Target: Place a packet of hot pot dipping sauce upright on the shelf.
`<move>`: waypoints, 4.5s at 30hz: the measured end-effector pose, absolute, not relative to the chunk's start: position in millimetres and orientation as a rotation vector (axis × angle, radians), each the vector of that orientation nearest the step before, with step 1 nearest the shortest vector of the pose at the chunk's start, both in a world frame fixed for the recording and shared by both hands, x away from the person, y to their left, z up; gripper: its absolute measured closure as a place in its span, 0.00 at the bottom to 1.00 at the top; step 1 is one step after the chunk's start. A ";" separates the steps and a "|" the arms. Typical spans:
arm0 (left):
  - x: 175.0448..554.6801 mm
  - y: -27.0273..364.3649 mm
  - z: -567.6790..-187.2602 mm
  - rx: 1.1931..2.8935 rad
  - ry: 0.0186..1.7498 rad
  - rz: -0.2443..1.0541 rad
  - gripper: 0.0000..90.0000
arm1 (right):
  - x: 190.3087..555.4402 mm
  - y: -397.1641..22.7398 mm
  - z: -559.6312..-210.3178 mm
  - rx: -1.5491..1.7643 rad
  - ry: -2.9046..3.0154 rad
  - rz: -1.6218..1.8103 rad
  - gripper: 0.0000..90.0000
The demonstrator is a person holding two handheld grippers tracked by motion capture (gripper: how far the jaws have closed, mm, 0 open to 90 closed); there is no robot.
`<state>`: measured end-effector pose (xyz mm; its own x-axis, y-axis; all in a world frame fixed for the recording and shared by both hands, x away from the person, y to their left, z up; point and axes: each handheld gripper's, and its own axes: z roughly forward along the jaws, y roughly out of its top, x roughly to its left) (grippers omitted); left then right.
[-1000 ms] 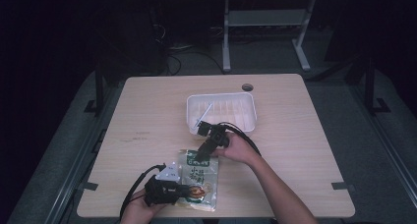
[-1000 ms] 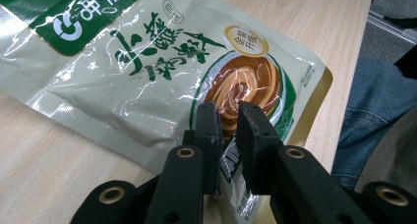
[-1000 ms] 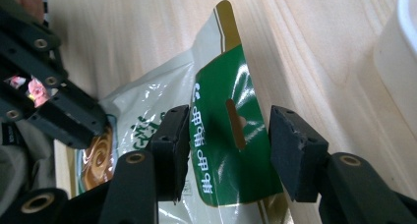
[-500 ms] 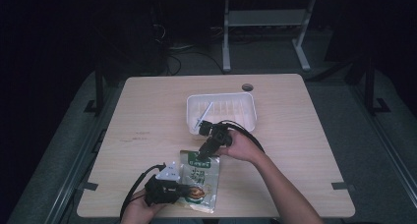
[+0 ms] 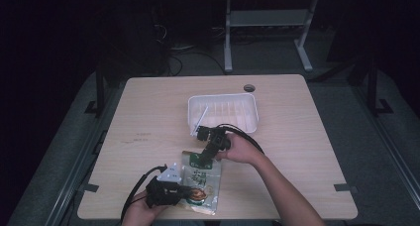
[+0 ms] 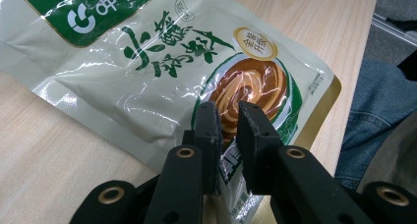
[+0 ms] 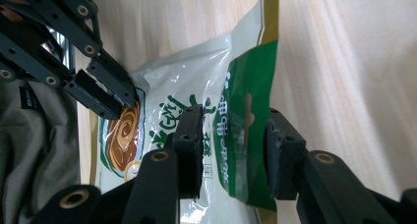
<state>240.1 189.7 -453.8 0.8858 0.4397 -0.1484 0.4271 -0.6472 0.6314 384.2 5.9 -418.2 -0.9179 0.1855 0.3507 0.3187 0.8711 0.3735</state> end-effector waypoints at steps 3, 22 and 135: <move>239.9 189.6 -453.7 2.358 0.618 0.028 0.87 | 383.3 8.2 -421.2 -0.376 -2.747 -0.592 0.71; 236.8 189.7 -452.0 2.341 0.608 0.036 0.77 | 379.2 14.5 -428.3 -0.386 -2.724 -0.503 0.95; 243.5 240.9 -439.3 2.221 0.808 0.328 0.35 | 421.9 -94.2 -243.5 -1.464 -2.523 -1.071 0.99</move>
<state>243.5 240.9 -439.3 0.7692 0.6389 -0.0109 0.4503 -0.5299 0.7187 421.9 -94.2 -243.5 -0.5556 0.7531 0.3524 0.7766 0.3185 0.5436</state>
